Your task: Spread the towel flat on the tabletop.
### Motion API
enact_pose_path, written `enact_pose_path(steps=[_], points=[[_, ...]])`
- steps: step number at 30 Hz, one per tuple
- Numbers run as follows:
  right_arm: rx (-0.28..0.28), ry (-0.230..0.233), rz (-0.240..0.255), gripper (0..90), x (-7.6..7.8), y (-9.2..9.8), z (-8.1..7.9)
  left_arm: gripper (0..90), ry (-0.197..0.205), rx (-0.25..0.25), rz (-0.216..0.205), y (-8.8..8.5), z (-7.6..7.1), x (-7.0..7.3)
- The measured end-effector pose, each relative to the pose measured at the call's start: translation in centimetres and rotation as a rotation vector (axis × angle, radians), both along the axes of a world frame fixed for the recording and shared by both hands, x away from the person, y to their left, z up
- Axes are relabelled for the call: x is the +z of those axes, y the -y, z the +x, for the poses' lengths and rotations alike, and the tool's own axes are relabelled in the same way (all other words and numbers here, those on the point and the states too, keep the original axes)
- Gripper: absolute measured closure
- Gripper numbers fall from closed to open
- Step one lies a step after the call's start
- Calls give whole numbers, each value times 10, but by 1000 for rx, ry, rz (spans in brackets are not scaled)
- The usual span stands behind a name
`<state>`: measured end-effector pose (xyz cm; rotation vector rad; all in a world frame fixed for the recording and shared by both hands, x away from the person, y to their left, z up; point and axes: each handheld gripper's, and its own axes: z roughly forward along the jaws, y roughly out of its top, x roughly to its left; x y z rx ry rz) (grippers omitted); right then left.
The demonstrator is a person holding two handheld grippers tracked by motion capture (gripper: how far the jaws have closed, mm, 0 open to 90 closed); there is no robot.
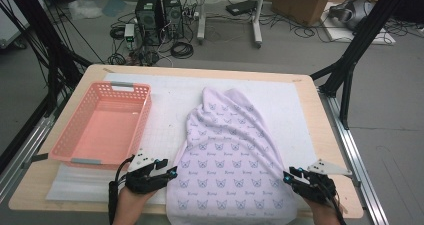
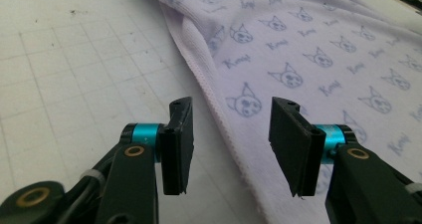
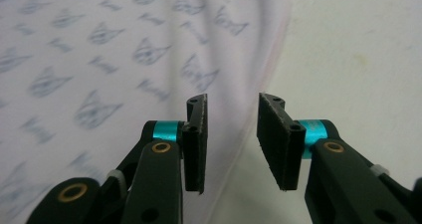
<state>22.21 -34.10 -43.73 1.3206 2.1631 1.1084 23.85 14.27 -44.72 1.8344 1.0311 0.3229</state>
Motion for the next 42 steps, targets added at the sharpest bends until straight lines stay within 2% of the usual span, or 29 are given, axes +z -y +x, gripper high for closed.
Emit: enact_pose_path(steps=[3,5,7,8,9,14,18,20,22,24,27,30,31,33,34,35,37,39,42], points=[[-23,-3,4,627,-5,-1,22,528,-6,2,2,2,8,-2],[-16,-18,5,638,-9,-5,35,528,-5,6,5,3,13,-3],[-6,-25,-17,711,-13,-11,43,528,-5,4,9,3,15,-3],[1,-29,-15,803,-12,-12,44,528,0,6,13,4,16,-3],[20,-50,-4,836,-11,-11,46,528,3,9,9,4,17,-2],[35,-76,-77,859,-4,-5,37,527,28,20,0,5,21,5],[42,-116,-76,860,-2,9,21,525,26,22,-3,9,28,7],[57,-123,-98,859,0,13,13,524,28,18,-4,12,32,7],[73,-128,-93,857,2,16,8,522,25,16,-7,14,36,7],[80,-108,-58,798,2,19,8,519,20,15,-9,16,42,6],[59,-64,-16,721,4,23,12,521,4,28,-3,21,54,5],[46,-36,-10,712,7,24,14,537,1,42,14,25,68,4],[47,-28,-8,712,7,24,15,549,-12,37,27,28,73,4],[47,-21,-8,707,8,23,16,568,-9,32,50,35,82,4],[49,-19,-4,705,8,22,17,573,3,43,43,37,86,3],[51,-18,-3,702,8,21,18,578,-2,53,51,40,92,3],[56,-15,1,701,8,20,20,576,-39,62,81,44,104,2],[60,-10,0,698,8,19,21,566,-42,80,73,49,113,1],[58,-5,3,682,9,19,21,512,-67,75,81,60,121,1]])
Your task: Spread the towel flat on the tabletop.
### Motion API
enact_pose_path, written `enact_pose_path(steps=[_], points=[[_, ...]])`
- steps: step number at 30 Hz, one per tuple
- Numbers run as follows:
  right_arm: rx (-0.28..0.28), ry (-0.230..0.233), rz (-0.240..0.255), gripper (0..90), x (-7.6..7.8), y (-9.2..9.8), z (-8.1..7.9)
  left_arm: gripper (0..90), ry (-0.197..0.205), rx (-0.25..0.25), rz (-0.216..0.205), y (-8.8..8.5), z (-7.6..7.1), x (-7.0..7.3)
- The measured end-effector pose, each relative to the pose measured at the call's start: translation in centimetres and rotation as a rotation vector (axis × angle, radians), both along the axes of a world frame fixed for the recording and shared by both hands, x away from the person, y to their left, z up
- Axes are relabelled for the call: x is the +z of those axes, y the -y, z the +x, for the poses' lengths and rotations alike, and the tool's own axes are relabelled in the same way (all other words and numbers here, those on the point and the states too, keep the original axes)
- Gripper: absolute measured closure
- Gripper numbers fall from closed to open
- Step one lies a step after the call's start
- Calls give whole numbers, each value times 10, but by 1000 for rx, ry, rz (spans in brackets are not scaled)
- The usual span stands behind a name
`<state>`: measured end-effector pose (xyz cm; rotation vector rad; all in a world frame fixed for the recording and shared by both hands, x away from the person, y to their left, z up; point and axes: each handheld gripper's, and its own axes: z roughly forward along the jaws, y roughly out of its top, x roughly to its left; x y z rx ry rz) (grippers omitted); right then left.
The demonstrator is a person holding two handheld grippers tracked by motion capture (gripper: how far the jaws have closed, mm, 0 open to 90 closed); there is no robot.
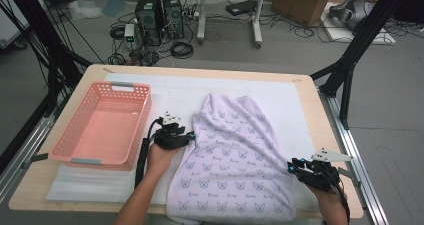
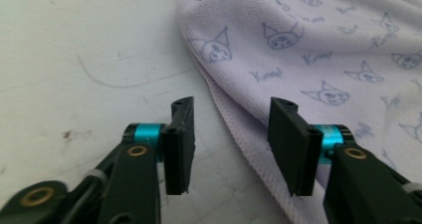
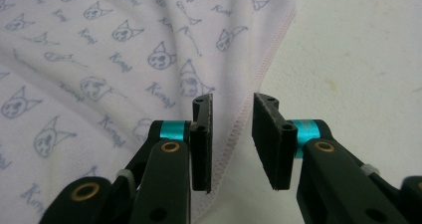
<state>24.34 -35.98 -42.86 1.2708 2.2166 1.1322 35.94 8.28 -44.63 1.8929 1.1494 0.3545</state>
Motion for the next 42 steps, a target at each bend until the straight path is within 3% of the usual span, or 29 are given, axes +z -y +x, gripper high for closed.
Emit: enact_pose_path(steps=[3,5,7,8,10,13,17,21,26,30,32,33,34,42], points=[[-16,-1,7,630,0,2,2,488,5,-31,46,16,0,-4],[-34,2,15,601,-1,4,3,498,47,-23,108,23,-4,-5],[-48,5,16,570,-1,5,5,626,47,-24,118,22,-5,-3],[-59,4,20,555,-1,5,6,773,35,-28,106,21,-5,-3],[-72,11,20,549,-1,5,10,849,38,-24,126,21,-9,-1],[-85,16,18,546,-2,3,16,860,28,-5,107,11,-18,4],[-99,2,20,553,-4,-1,31,863,58,-11,89,-9,-39,8],[-120,-4,3,567,-8,-8,52,862,39,-2,49,-26,-53,3],[-153,-23,-4,587,-13,-19,78,861,31,-2,21,-35,-62,1],[-139,-57,-10,598,-19,-31,91,858,26,-25,13,-34,-68,-1],[-126,-29,-48,676,-19,-37,91,856,28,-29,7,-33,-70,-1],[-100,-40,-35,818,-19,-38,91,854,28,-31,8,-33,-70,-1],[-76,-56,-23,854,-18,-37,90,853,28,-30,4,-33,-71,-1],[-83,-21,-106,867,-4,-12,62,846,21,-34,-9,-36,-73,-2]])
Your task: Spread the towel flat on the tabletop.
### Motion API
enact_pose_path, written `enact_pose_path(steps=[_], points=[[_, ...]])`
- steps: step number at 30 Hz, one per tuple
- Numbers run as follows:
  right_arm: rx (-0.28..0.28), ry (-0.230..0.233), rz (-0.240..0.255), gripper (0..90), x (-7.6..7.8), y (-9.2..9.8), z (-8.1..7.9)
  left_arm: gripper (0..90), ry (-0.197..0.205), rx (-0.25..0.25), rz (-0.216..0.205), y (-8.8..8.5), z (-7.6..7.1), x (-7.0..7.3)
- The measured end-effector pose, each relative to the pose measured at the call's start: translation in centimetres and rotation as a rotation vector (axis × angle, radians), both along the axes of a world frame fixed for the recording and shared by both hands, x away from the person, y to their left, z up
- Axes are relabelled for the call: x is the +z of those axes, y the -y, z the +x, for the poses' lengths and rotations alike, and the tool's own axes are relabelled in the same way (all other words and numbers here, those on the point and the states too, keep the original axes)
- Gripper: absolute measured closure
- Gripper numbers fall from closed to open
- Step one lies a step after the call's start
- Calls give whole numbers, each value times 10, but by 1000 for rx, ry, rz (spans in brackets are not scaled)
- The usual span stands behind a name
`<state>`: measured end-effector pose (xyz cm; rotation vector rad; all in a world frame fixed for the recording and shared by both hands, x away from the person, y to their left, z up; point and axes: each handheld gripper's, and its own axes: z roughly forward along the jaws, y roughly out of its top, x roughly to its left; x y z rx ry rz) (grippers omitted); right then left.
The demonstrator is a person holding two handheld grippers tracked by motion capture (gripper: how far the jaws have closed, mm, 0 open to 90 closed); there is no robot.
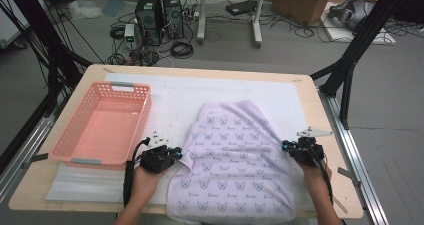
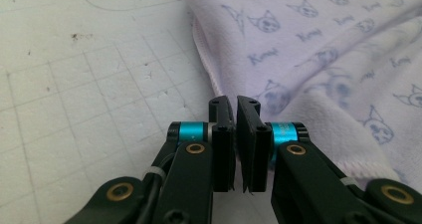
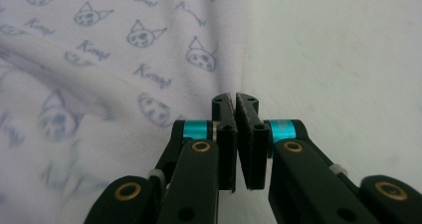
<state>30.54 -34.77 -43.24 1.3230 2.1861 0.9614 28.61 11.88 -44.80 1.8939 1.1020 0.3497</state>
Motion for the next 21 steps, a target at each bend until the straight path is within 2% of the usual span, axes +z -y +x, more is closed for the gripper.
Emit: enact_pose_path(steps=[3,6,9,11,13,16,18,19,21], points=[[3,-17,-16,866,0,11,-15,846,-8,-19,-11,2,-1,0],[13,-29,-55,865,0,17,-30,829,-11,-44,-10,7,-2,1],[16,-24,-42,813,1,22,-35,666,-15,-47,-33,11,1,1],[16,-1,-35,740,1,22,-36,611,-10,-46,-52,10,8,3],[21,19,-15,705,2,22,-35,581,-15,-28,-79,10,15,5],[31,38,-3,678,4,20,-34,581,-3,-18,-69,11,28,9],[32,44,9,652,4,19,-33,582,22,-15,-83,14,38,11],[36,50,20,631,5,18,-32,580,21,-23,-73,15,44,12],[31,57,38,588,5,17,-31,546,30,-28,-98,18,57,13]])
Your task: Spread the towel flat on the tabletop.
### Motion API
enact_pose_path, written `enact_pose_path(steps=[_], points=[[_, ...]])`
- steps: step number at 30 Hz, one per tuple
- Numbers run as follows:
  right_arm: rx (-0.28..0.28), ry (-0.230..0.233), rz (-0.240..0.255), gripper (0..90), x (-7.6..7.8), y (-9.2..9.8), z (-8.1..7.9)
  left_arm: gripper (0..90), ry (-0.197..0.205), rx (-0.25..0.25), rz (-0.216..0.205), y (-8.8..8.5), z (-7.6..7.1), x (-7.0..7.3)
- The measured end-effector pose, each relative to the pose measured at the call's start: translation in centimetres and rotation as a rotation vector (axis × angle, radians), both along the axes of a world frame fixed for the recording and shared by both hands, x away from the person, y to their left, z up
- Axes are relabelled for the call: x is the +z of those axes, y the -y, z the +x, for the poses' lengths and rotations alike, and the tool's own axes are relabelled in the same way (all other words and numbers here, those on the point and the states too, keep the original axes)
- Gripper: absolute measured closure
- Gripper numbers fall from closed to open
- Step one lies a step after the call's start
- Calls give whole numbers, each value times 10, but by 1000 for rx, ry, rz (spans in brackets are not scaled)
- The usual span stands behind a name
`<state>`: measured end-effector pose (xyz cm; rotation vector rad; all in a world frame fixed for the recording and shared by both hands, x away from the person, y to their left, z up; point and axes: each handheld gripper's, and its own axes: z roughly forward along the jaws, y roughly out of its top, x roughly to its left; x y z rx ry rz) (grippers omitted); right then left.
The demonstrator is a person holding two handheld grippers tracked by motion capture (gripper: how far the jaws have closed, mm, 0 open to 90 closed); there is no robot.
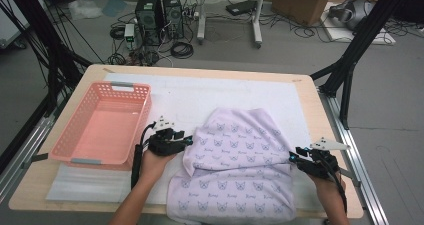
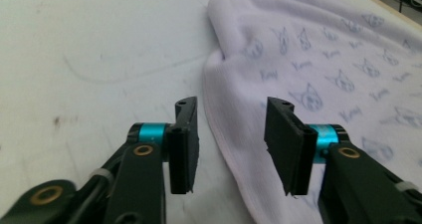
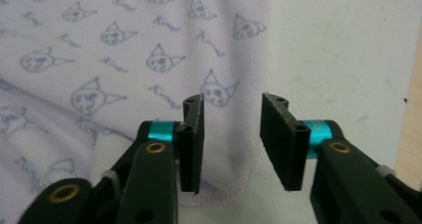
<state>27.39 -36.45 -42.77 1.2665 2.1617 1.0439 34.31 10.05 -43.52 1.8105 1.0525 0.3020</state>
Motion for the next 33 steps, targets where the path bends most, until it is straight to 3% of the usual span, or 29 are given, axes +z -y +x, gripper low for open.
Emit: enact_pose_path(steps=[2,7,9,14,19,27,29,33], points=[[-4,5,12,556,0,-1,1,534,-2,14,-13,4,12,0],[-16,10,57,504,-1,3,2,513,-8,38,5,15,40,0],[-17,10,61,501,-1,4,2,515,-34,52,40,18,50,-1],[-16,11,73,494,-1,4,2,562,-47,83,97,25,67,-6],[-4,14,74,490,-1,3,4,579,-58,33,127,46,68,-13],[2,14,86,484,0,4,3,476,-38,-9,182,64,60,-13],[0,13,86,484,0,4,3,470,-47,-41,166,70,57,-13],[6,13,83,483,-1,3,3,436,-34,-72,184,80,51,-13]])
